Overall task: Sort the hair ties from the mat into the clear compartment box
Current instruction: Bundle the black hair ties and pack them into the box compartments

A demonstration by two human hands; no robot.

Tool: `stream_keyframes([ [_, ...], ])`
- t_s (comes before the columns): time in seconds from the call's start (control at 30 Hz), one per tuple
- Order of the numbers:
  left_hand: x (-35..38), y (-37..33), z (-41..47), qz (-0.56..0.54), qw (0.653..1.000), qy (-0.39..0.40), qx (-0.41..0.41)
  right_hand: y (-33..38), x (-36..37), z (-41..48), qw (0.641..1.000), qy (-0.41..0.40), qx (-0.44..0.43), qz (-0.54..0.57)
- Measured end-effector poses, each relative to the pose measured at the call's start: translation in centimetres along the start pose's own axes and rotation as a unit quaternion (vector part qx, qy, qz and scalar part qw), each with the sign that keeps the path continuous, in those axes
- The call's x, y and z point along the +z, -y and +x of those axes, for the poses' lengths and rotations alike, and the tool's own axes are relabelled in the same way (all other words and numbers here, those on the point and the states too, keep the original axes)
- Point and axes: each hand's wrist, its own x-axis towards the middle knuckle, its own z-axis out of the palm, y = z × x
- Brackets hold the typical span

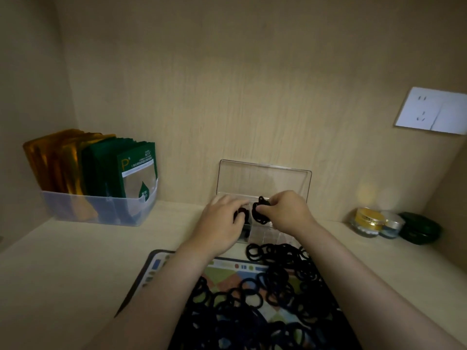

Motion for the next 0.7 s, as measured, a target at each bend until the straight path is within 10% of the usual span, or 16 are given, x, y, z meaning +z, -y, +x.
stream_keyframes([
  [0.5, 0.9, 1.2, -0.8, 0.114, 0.990, 0.032, 0.081, 0.8, 0.0, 1.9, 0.948, 0.206, -0.050, -0.238],
  [0.7, 0.8, 0.9, -0.9, 0.098, 0.992, 0.039, 0.073, -0.2, -1.5, 0.2, 0.965, 0.118, -0.148, -0.180],
])
